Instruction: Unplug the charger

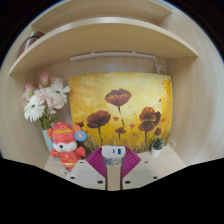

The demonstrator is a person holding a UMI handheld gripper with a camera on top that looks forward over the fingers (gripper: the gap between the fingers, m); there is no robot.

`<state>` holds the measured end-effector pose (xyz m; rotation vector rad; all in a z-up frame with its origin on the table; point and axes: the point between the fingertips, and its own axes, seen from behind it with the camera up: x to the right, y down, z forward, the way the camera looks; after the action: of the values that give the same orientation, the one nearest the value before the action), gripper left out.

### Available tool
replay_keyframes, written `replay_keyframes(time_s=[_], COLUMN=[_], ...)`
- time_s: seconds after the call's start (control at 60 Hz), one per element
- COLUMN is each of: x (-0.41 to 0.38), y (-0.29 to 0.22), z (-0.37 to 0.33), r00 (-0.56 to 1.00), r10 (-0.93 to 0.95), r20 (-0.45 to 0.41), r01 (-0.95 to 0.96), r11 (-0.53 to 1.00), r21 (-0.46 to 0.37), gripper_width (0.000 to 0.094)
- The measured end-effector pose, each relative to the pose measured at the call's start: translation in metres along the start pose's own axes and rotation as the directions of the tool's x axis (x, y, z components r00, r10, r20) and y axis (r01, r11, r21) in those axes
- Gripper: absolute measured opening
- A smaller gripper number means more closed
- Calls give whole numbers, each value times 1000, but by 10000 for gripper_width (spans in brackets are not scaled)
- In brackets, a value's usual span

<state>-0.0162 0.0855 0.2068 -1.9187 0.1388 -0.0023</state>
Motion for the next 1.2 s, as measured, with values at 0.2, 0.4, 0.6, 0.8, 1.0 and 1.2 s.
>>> replay_keyframes(time_s=[0.2,0.4,0.6,0.8,1.0,1.2], x=[44,39,43,38,-6,-47], y=[140,194,207,149,55,39], z=[13,16,21,-4,-93,-191], r00=[999,999,999,996,1000,998], r10=[21,-32,-37,-73,-28,-18], r20=[-25,7,-23,-46,13,58], r01=[-27,32,25,56,29,21], r11=[961,923,918,956,992,998], r21=[-277,-383,-396,-288,-121,-53], gripper_width=[156,215,432,794,809,813])
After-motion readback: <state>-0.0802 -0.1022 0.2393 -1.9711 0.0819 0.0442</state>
